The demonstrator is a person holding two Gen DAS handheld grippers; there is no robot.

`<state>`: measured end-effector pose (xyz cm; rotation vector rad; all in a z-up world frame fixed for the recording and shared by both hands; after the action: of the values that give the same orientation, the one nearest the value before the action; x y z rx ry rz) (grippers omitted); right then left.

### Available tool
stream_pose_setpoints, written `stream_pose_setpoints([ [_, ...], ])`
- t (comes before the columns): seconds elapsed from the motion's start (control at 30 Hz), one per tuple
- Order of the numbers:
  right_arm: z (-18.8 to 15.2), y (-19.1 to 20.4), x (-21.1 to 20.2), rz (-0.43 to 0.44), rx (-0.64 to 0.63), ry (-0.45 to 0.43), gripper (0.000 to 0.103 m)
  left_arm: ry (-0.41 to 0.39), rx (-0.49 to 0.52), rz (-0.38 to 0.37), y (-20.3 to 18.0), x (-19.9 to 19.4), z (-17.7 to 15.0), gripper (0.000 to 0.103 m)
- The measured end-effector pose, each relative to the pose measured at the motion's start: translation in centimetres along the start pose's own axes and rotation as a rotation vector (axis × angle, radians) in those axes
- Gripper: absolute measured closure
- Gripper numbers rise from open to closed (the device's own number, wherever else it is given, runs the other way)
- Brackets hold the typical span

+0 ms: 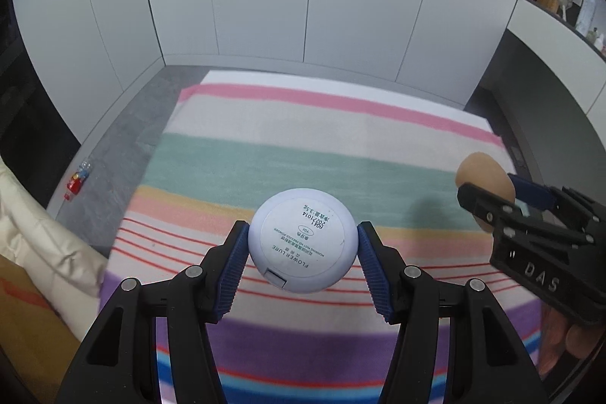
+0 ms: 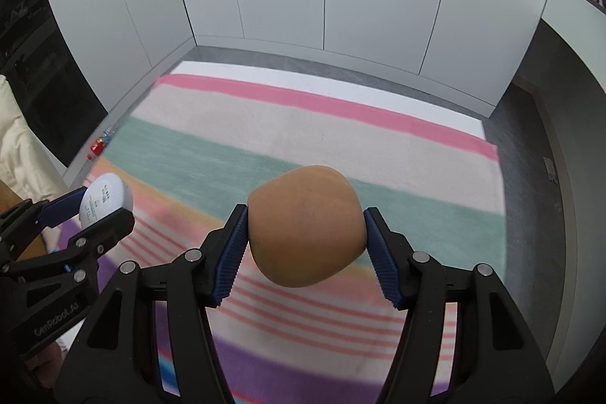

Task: Organize objects
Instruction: 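Carry the white compact and tan sponge over the cardboard box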

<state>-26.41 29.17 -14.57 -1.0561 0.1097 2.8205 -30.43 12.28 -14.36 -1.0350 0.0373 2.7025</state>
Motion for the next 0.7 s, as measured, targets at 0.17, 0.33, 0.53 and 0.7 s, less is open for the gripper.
stream_pose_setpoints([
  [0.17,0.2,0.0,-5.1,0.008,0.019,-0.018,0.040,-0.018,-0.036,0.000,0.0,-4.5,0.7,0.045],
  [0.33,0.1,0.6,-9.4,0.031,0.022,-0.033,0.040,-0.026,-0.061,0.000,0.2,-8.4,0.4,0.045],
  [0.53,-0.1,1.5,-13.9,0.052,-0.013,-0.040,0.040,-0.050,-0.062,-0.001,0.4,-12.5,0.0,0.044],
  [0.7,0.0,2.4,-17.2,0.059,-0.053,-0.058,0.040,-0.080,-0.094,-0.008,1.3,-15.6,-0.3,0.045],
])
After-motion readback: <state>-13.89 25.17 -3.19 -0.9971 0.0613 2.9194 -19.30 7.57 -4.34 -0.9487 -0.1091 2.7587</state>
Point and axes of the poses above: each gripper's, at about its wrist camera, not at the fingertips, and x roughly the way its jaws point, y to its left, z to its top, the point moved 1 cm from there along x, roughly the way its jaws point, and after that the axes turned 14 degrees about -y, right-handed, at the moved point
